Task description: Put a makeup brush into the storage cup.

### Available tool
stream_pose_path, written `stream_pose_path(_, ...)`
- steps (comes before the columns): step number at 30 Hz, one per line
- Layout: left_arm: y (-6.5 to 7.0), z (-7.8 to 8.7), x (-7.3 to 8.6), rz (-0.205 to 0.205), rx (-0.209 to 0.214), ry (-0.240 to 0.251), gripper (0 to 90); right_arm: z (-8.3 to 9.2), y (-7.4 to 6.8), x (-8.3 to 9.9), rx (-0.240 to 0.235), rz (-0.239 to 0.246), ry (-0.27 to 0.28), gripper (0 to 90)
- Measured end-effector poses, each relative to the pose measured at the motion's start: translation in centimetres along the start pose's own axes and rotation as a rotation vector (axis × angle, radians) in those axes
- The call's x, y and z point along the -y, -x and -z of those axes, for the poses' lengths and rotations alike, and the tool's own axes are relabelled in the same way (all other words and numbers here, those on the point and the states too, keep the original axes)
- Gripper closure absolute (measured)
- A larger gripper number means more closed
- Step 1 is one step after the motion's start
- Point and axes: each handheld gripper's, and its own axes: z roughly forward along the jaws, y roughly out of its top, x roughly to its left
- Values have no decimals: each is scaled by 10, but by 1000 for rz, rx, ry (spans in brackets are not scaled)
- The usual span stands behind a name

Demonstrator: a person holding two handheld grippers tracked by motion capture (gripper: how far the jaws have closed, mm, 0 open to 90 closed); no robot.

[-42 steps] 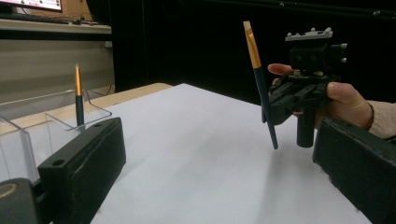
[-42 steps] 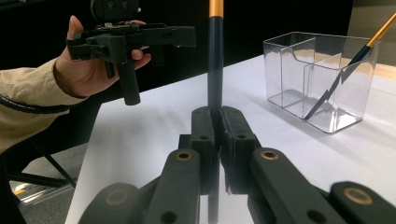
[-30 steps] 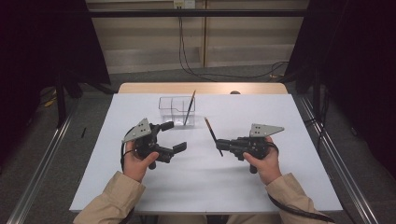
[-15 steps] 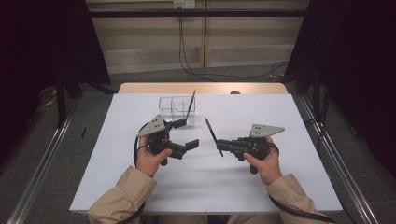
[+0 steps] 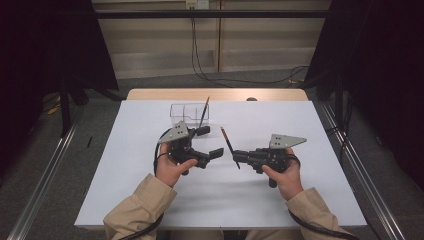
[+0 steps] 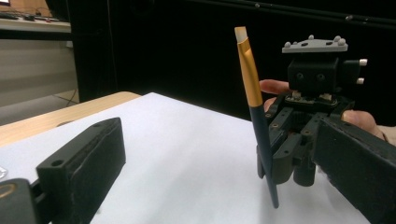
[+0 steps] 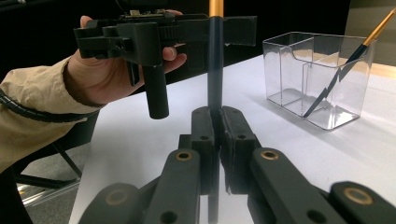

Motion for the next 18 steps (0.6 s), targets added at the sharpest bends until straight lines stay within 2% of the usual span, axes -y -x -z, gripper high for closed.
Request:
stream_pose_path(8, 4, -10, 1, 7, 25, 0, 120, 0, -1, -1, 0, 1, 4, 848)
stream_pose_path(10, 5, -11, 2, 9, 34, 1, 157, -1, -1, -1, -2, 2, 4, 848)
stream_pose_path(12, 6, -14, 2, -9, 41, -7, 210, -1, -1, -1, -4, 1, 6, 848)
stream_pose_path(18, 8, -21, 7, 4, 79, -12, 346, 0, -1, -1, -3, -1, 6, 848)
